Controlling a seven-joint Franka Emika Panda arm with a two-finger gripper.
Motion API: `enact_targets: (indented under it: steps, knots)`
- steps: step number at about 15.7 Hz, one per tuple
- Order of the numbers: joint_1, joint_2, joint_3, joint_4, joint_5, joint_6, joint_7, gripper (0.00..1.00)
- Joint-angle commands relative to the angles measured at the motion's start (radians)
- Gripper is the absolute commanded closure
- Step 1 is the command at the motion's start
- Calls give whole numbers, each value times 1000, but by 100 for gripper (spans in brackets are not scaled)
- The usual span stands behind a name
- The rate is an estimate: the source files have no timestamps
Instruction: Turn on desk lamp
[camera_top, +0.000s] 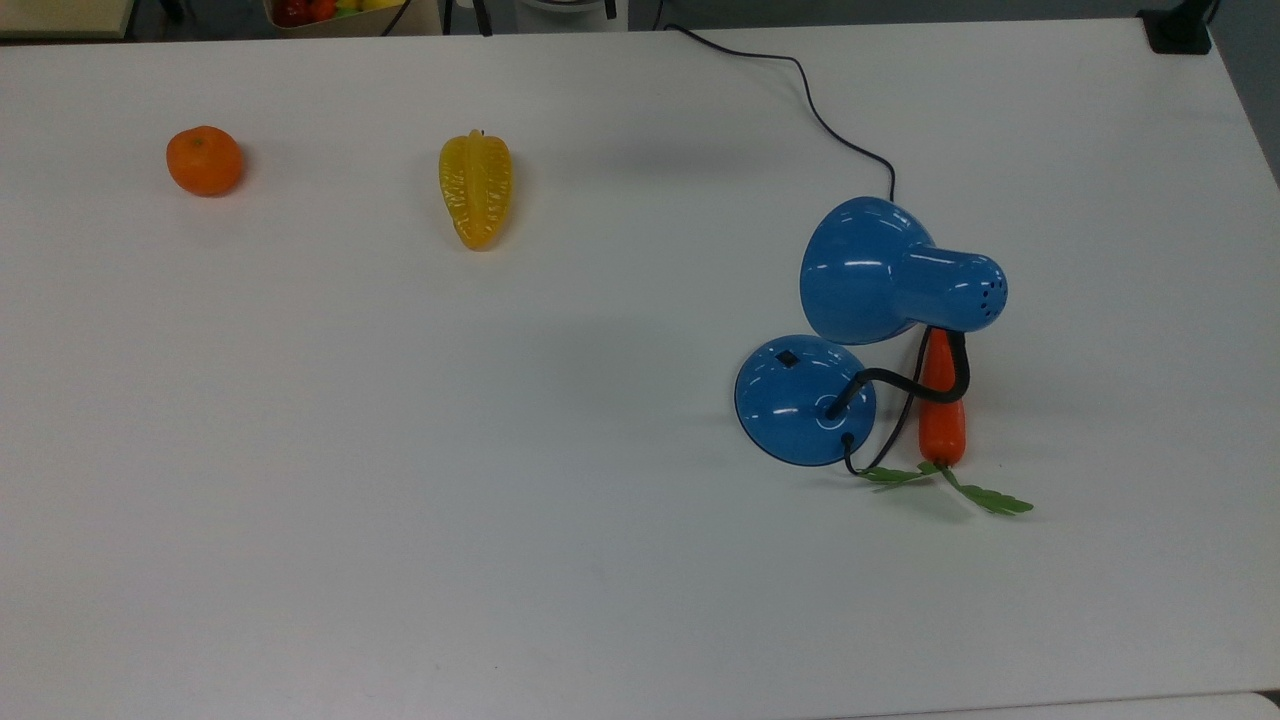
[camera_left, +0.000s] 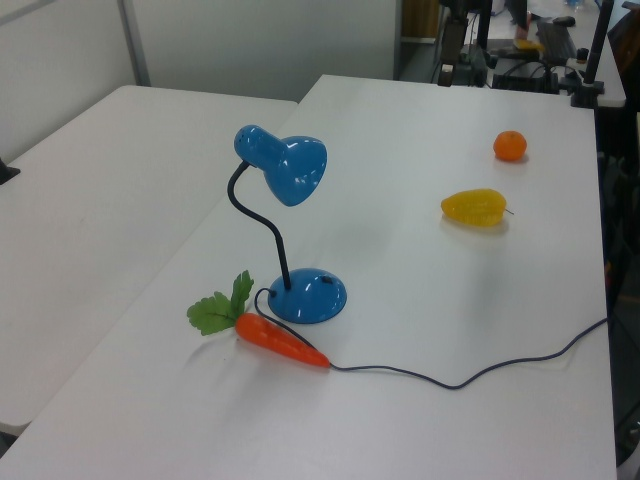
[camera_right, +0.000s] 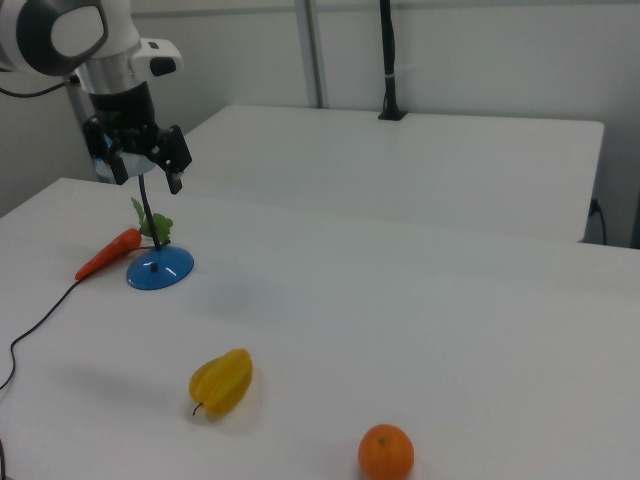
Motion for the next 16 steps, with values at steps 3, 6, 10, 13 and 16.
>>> enact_targets:
  steps: [3,6,10,13,16]
  knots:
    - [13,10,-9,-5,-8,13,6,0]
    - [12,11,-9,-7,-8,15,2,0]
    - [13,10,-9,-5,-8,15,-5,0]
    - [13,10,-9,-5,-5,15,0,0]
    - [13,10,-9,-4,-6,16,-3,0]
